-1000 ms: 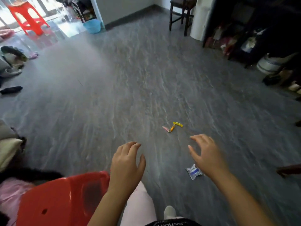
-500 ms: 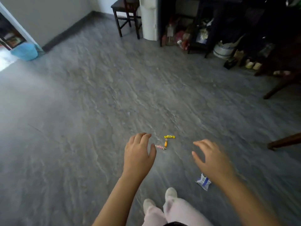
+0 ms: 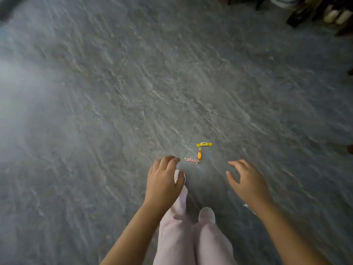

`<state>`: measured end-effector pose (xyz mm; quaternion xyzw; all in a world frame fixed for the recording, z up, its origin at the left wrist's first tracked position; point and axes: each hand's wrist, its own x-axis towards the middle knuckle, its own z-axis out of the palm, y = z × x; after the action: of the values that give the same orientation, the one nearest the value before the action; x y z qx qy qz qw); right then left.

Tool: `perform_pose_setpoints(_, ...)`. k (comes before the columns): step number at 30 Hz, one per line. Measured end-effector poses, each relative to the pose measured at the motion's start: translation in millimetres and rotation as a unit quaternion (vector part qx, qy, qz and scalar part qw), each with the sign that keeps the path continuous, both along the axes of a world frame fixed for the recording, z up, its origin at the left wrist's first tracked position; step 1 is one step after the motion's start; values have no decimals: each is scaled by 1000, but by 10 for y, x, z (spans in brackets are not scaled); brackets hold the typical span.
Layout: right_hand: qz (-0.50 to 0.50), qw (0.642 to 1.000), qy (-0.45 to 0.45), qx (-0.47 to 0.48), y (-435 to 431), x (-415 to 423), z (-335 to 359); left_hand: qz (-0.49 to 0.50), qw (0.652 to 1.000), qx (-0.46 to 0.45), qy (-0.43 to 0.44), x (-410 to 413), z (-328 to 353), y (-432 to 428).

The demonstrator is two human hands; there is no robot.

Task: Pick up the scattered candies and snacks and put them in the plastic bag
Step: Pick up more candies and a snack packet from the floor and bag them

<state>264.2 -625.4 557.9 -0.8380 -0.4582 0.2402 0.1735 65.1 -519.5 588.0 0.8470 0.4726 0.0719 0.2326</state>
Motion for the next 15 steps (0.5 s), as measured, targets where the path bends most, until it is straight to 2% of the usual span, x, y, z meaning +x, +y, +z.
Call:
perform_pose_setpoints(9,-45,997,50,-30,886,83,-2621,-23,999,-35,25,251,-2438,982)
perform_pose_setpoints(15,-194,963,163,-93,1179,93,-4294,-49,997,-52,37,104,-3752,1278)
